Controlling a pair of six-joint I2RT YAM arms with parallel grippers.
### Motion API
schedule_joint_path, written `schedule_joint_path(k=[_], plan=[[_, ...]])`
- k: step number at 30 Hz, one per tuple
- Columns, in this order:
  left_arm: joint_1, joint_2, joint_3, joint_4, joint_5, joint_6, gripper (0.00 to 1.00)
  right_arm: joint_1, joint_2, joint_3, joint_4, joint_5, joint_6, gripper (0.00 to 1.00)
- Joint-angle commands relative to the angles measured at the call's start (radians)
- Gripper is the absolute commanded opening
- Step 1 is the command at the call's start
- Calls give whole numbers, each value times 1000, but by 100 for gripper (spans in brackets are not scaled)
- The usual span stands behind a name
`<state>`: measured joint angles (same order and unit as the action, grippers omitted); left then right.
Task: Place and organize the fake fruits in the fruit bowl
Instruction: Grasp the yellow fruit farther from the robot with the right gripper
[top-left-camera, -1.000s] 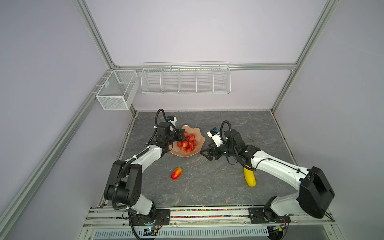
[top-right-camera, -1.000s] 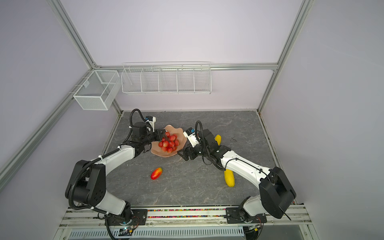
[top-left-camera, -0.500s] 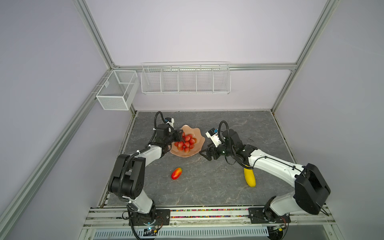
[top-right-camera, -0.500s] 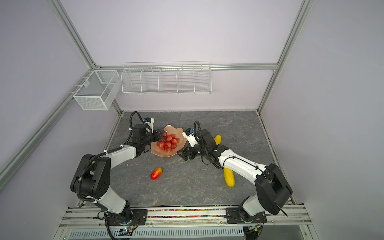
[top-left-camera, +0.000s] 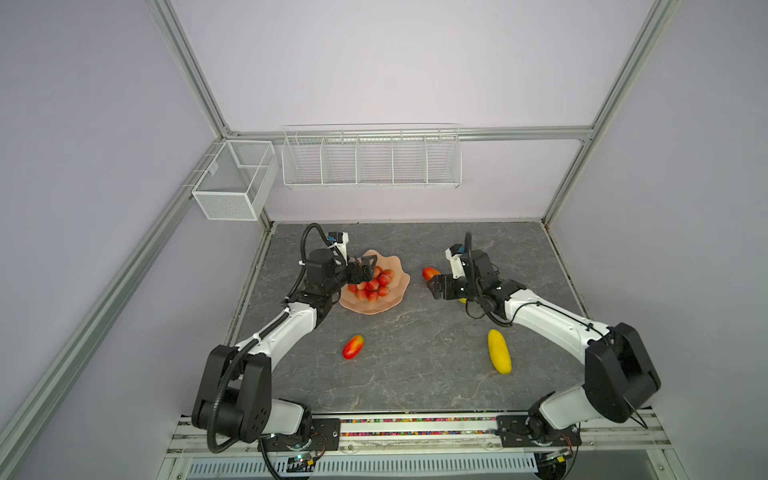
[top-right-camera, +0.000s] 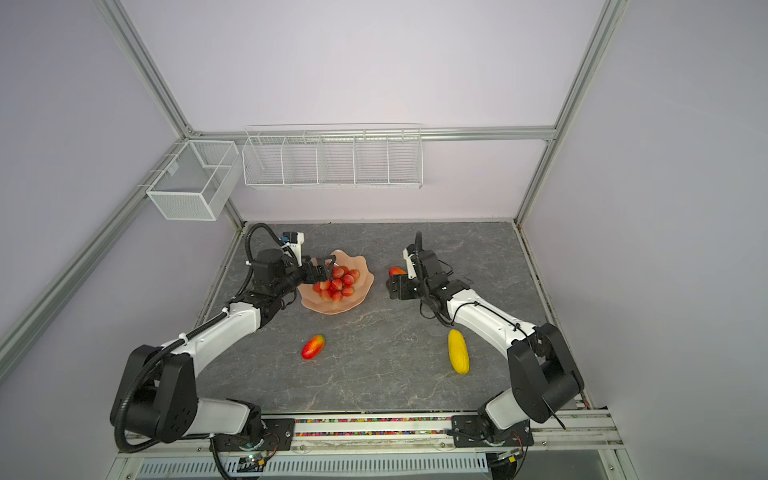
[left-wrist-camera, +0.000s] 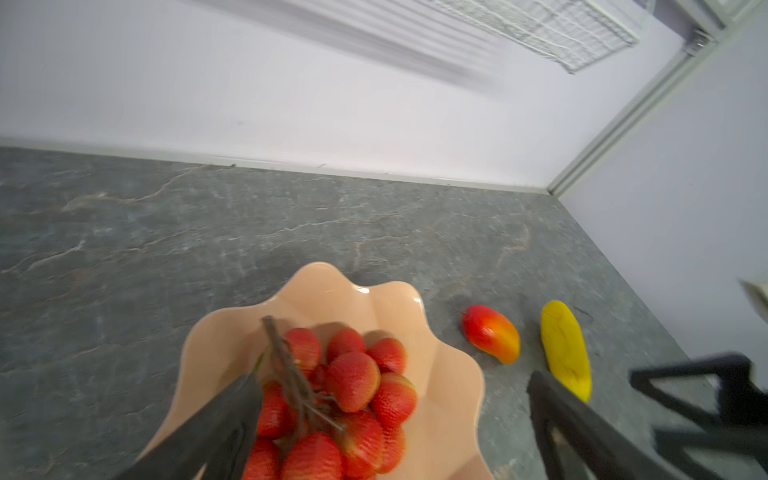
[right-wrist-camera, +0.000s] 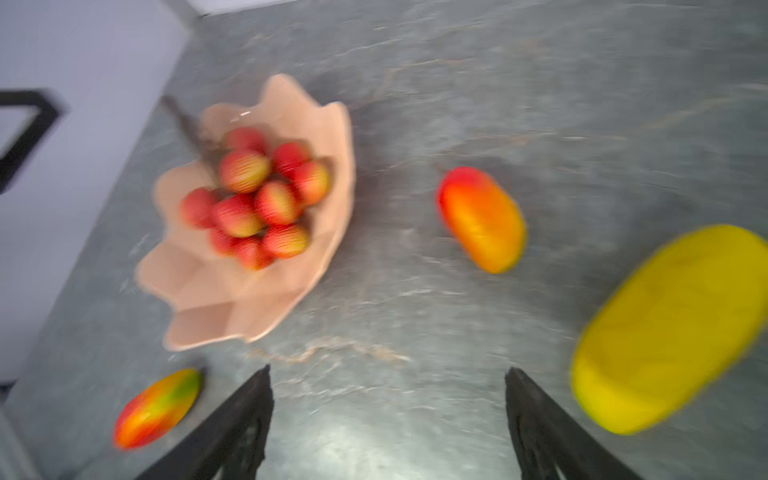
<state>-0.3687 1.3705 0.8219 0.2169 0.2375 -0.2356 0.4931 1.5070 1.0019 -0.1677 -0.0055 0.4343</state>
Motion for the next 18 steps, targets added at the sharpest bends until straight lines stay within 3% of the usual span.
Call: schedule_joint_path(k=[1,6,15,18], plan=[[-135,-26,39,-180,0,157,99,-71,30,-4,-128,140,108,88],[-284,-4,87,-292,-13,215,99,-139,153,70,-198,169,95,89],[-302,1,33,-143,62,137,99,-183,335,168,-151,148,75,99],[-302,1,35,-163,44,149,99,-186,371,191,-145,143,69,95]])
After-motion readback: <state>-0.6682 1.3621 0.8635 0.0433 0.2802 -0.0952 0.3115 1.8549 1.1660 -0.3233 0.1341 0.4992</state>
